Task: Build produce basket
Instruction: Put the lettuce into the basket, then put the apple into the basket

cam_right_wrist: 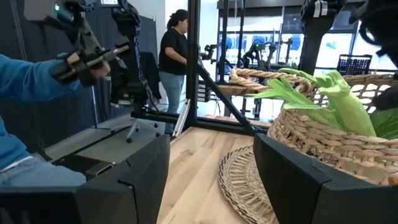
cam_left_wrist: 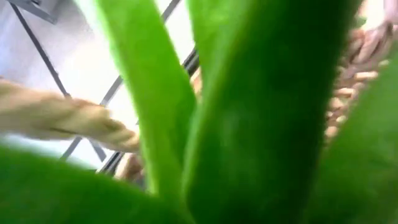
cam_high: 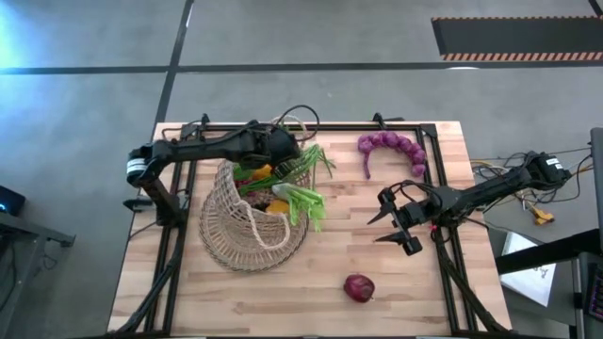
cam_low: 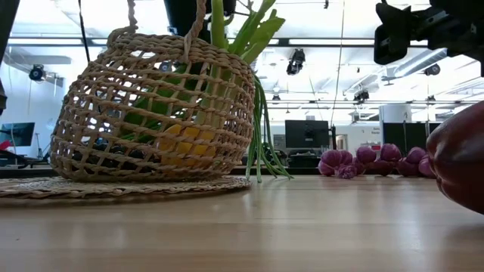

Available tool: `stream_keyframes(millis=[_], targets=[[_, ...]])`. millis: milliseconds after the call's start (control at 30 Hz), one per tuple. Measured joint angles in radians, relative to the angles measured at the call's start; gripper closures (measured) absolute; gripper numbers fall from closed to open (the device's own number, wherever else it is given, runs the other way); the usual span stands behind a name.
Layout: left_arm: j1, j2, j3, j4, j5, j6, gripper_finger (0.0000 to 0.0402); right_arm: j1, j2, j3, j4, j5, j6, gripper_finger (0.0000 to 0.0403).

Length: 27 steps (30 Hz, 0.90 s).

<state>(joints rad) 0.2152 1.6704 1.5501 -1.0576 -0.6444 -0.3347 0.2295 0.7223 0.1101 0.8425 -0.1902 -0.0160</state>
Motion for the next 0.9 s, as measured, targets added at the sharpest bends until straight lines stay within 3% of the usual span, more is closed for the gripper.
stream_keyframes(millis=[167, 300, 467, 667, 767, 900], targets=[[0.006, -0.059, 0.02, 0.004, 0.012, 0.0, 0.0202, 0.0, 0.0, 0.0, 0.0, 0.0, 0.001, 0.0179], [0.007, -0.139, 0.019, 0.007, 0.071, -0.011, 0.0166, 0.0, 0.0, 0.0, 0.0, 0.0, 0.007, 0.0179], [0.015, -0.197, 0.01, 0.004, 0.188, -0.052, 0.0155, 0.0, 0.0, 0.0, 0.0, 0.0, 0.007, 0.0179], [-0.031, -0.276, 0.009, 0.064, 0.212, -0.052, 0.0155, 0.0, 0.0, 0.0, -0.034, 0.013, 0.019, 0.0179], [-0.115, -0.309, 0.001, 0.139, 0.22, -0.051, 0.0155, 0.0, 0.001, 0.0, -0.104, 0.083, 0.019, 0.0179], [-0.277, -0.325, -0.041, 0.235, 0.187, -0.048, 0.0155, 0.0, 0.001, 0.0, -0.226, 0.252, -0.03, 0.0179]])
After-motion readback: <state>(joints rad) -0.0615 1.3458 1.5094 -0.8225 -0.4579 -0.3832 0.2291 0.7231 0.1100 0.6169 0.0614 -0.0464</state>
